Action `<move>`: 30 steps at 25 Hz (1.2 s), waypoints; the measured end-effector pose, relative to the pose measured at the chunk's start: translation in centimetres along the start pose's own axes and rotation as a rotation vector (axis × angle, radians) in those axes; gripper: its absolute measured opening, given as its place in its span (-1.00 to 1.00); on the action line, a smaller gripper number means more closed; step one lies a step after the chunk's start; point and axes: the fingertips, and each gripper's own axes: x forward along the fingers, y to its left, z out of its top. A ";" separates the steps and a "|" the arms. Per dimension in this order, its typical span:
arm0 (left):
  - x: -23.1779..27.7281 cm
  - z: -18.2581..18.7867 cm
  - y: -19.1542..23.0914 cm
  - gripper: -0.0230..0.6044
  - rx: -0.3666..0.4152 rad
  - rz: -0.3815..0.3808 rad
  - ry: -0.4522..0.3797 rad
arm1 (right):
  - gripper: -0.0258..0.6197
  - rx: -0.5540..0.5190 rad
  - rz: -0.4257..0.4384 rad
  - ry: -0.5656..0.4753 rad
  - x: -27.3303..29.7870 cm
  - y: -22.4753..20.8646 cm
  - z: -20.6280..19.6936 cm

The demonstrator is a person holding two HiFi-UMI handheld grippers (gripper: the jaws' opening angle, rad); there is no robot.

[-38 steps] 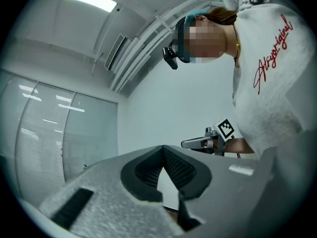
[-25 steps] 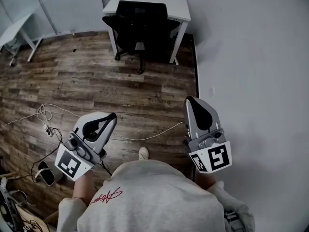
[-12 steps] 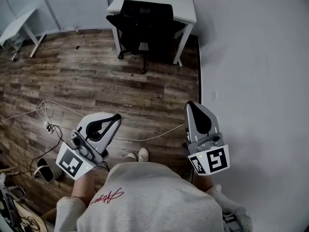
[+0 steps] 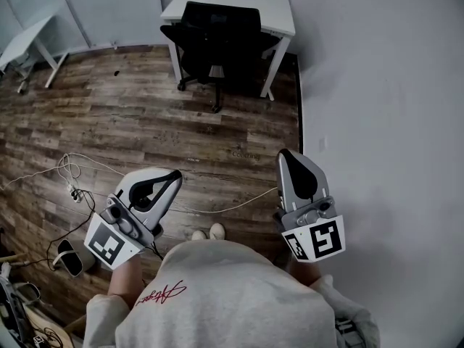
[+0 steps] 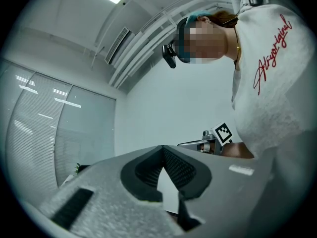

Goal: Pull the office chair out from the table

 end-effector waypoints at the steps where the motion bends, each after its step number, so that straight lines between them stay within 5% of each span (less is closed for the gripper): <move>1: 0.1 -0.1 0.1 -0.94 0.001 0.000 0.001 | -0.92 -0.004 0.000 0.000 0.1 -0.1 0.0; 30: 2.4 -1.9 3.5 -0.94 0.015 0.069 -0.022 | -0.92 -0.049 0.052 0.020 2.3 -2.6 -0.9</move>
